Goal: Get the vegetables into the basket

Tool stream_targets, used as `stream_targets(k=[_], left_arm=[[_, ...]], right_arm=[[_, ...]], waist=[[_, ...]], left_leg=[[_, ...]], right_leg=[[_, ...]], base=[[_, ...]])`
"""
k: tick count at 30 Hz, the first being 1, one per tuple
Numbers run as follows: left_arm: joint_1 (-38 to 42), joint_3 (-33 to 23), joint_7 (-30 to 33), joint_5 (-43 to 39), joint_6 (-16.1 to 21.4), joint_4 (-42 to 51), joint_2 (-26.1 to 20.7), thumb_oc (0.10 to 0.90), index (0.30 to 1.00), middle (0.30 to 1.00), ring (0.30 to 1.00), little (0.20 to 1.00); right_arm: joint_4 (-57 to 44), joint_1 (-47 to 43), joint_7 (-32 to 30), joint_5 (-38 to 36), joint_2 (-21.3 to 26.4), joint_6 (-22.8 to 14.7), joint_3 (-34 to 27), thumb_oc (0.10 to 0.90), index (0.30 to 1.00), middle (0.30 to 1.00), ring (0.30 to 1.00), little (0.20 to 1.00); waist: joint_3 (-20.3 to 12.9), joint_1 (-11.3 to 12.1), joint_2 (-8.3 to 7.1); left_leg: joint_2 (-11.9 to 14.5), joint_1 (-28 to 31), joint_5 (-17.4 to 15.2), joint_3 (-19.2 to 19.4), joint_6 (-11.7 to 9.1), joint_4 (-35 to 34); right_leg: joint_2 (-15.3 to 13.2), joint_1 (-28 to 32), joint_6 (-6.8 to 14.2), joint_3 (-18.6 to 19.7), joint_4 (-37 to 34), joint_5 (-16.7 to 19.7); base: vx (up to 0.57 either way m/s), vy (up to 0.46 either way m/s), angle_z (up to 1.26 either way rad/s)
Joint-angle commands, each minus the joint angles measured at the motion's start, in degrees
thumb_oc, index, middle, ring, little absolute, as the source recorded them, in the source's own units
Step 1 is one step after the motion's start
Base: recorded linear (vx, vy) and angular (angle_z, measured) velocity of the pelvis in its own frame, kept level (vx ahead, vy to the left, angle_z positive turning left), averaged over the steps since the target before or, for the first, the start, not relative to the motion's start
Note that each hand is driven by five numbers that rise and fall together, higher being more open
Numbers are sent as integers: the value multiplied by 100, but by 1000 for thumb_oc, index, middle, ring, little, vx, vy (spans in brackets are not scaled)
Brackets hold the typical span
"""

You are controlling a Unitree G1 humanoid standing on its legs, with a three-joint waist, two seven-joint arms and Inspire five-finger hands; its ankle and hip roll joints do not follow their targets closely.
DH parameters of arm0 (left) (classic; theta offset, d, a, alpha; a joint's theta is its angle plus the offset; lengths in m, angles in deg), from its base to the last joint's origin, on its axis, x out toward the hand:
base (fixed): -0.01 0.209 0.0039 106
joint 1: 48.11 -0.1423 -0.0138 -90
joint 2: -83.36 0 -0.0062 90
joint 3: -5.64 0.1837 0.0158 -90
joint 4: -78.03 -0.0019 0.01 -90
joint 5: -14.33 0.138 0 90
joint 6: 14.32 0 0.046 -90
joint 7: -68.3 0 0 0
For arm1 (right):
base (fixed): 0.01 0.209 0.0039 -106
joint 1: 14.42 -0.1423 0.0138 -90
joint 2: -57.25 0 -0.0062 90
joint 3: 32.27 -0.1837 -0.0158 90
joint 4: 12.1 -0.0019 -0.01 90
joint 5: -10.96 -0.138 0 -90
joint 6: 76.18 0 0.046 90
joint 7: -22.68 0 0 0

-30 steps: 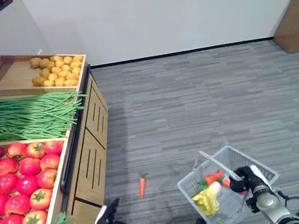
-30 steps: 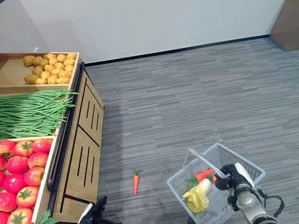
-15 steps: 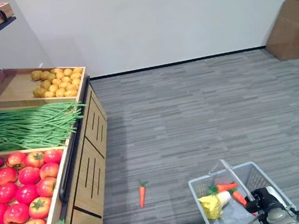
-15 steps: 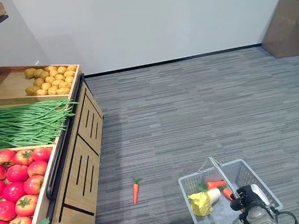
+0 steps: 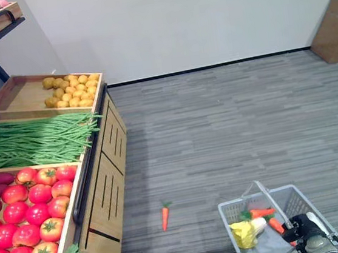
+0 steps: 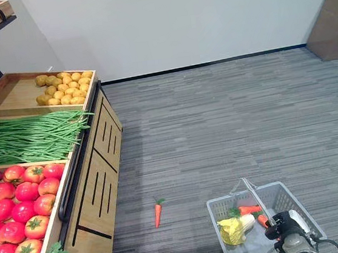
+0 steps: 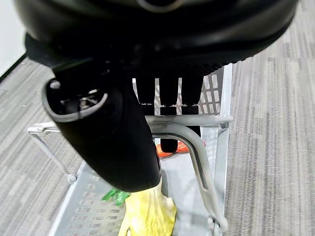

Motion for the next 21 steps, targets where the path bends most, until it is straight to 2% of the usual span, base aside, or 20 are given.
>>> stream_targets(k=[1,3,4,5,6,21], left_arm=[[104,-6,23,-198,35,-113,-14,900,1000,1000,1000,1000],[107,-24,20,-247,28,-152,-18,900,1000,1000,1000,1000],[126,-38,23,-279,22,-177,-8,900,1000,1000,1000,1000],[128,-49,28,-293,16,-188,-5,900,1000,1000,1000,1000],[123,-41,26,-332,23,-165,-4,900,1000,1000,1000,1000],[166,46,51,-385,23,-136,41,900,1000,1000,1000,1000]], right_arm=[[220,-828,-321,161,529,-165,-114,400,300,300,300,300],[212,-838,-339,149,534,-166,-124,400,300,300,300,300],[251,-830,-358,120,555,-163,-160,500,440,440,440,440],[247,-826,-361,111,550,-165,-169,639,635,635,635,635],[280,-827,-385,101,593,-152,-198,900,1000,1000,1000,1000],[395,-806,-444,-24,606,-170,-292,900,1000,1000,1000,1000]], waist=[[87,40,-334],[98,36,-334],[106,42,-330],[109,40,-327],[108,48,-318],[103,30,-317]], left_leg=[[60,-190,357,-237,-157,10],[61,-200,360,-244,-158,10],[55,-208,361,-253,-157,10],[52,-211,362,-257,-158,10],[51,-223,358,-263,-162,10],[48,-222,337,-266,-157,10]], right_leg=[[-147,318,307,-466,25,-79],[-148,316,307,-472,25,-80],[-144,316,308,-488,25,-87],[-144,316,307,-493,25,-89],[-145,312,307,-503,25,-93],[-145,311,306,-518,25,-88]], base=[[8,-11,4],[9,-13,5],[0,0,0],[0,0,0],[0,0,0],[0,0,0]])
